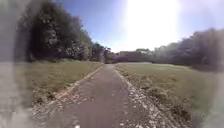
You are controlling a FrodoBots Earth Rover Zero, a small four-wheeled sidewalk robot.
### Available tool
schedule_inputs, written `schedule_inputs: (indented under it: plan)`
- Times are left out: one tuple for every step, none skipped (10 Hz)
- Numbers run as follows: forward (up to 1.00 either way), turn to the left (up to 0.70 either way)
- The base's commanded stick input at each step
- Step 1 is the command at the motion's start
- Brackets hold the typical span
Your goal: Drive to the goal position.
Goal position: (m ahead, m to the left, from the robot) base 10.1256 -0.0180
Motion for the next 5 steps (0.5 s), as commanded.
schedule_inputs:
  plan:
    - [1.00,0.00]
    - [1.00,0.00]
    - [1.00,0.00]
    - [1.00,0.00]
    - [1.00,0.00]
